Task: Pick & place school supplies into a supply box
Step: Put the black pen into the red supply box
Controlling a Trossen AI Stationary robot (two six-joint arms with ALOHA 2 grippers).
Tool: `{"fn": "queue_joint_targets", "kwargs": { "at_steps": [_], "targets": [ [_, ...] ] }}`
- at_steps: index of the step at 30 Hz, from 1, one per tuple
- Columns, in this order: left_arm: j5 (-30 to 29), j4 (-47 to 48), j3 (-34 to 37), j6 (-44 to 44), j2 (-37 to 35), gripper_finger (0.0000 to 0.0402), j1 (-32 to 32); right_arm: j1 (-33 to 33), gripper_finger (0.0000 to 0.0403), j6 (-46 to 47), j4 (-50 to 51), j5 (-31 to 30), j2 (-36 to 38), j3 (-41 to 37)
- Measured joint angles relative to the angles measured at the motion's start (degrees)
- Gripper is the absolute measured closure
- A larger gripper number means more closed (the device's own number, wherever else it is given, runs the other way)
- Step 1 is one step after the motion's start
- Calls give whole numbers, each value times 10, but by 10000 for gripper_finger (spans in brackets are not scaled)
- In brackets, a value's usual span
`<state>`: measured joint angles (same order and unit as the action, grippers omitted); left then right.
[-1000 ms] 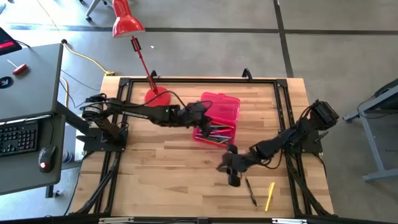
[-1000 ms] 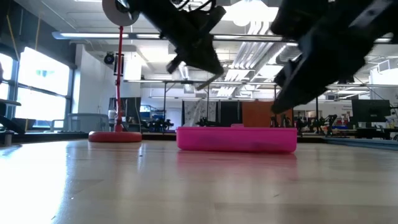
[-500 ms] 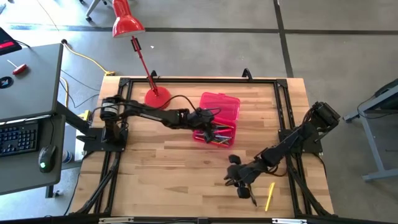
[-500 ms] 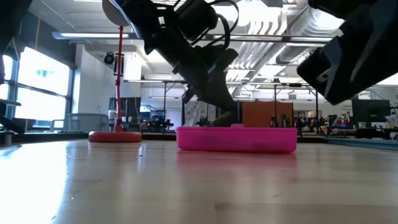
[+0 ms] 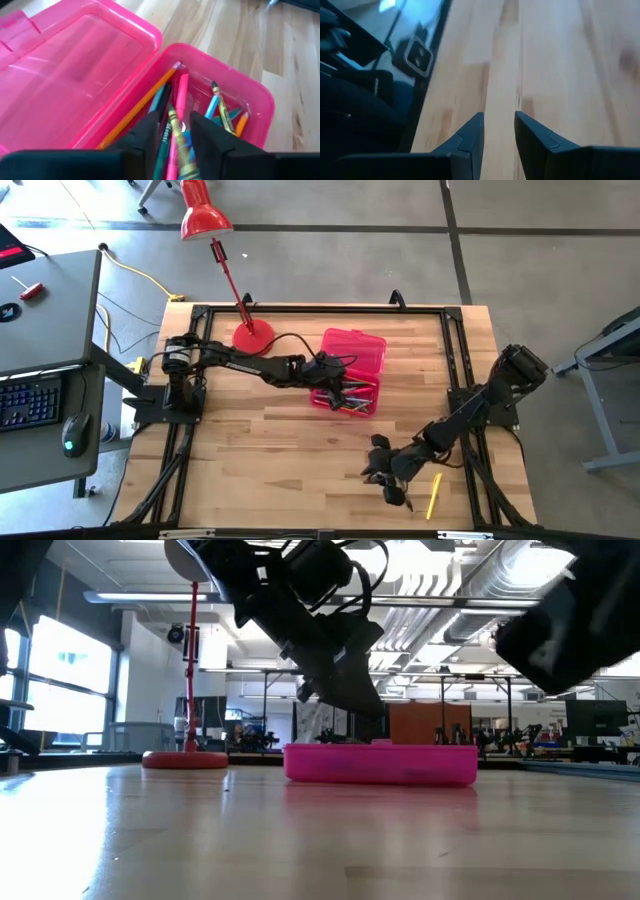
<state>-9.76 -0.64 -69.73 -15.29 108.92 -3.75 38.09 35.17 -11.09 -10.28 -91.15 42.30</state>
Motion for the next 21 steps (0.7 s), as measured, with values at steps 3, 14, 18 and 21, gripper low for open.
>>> {"fn": "queue_joint_targets", "kwargs": {
  "at_steps": [3,14,18,21],
  "targets": [
    [-17,-9,0,0,0,233,0,18,315,56,46,1,0,0],
    [6,-66,0,-6,0,206,0,55,315,373,186,152,0,0],
    [16,-71,0,-17,0,206,0,59,315,408,189,209,0,0],
    [16,-70,0,-17,0,206,0,55,315,398,194,202,0,0]
  ]
}}
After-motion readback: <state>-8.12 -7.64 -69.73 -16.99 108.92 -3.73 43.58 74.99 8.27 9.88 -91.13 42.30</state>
